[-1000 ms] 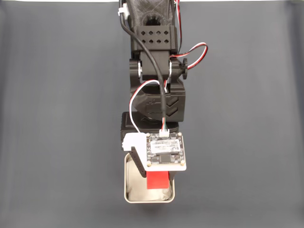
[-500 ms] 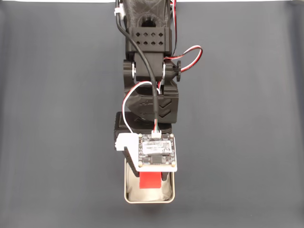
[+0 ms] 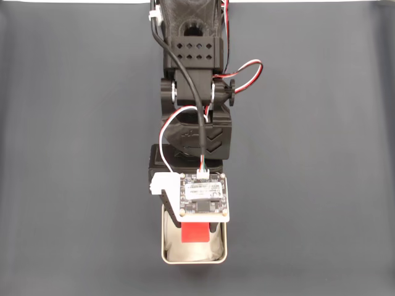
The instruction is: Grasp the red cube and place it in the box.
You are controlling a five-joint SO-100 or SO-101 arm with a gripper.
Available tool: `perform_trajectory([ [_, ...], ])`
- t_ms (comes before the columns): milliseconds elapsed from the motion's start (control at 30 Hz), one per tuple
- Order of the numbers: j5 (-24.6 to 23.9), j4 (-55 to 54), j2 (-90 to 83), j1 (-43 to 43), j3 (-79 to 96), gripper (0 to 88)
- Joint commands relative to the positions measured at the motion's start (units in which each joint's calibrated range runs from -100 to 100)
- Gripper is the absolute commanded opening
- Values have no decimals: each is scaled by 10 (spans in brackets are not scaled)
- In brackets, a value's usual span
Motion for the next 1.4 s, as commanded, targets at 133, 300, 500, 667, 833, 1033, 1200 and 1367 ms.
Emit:
perform_trajectory([
  [133,11,0,-46,3,-1,379],
  [300,12,-4,-48,3,0,416],
  [500,11,-9,-48,1,0,429],
  [667,11,-11,-48,-1,0,432],
  [833,10,-12,-48,-2,1,432],
  [1033,9,-14,-48,-2,1,432],
  [1200,7,-18,-48,-2,1,432],
  [1367,7,-18,-49,-2,2,429],
])
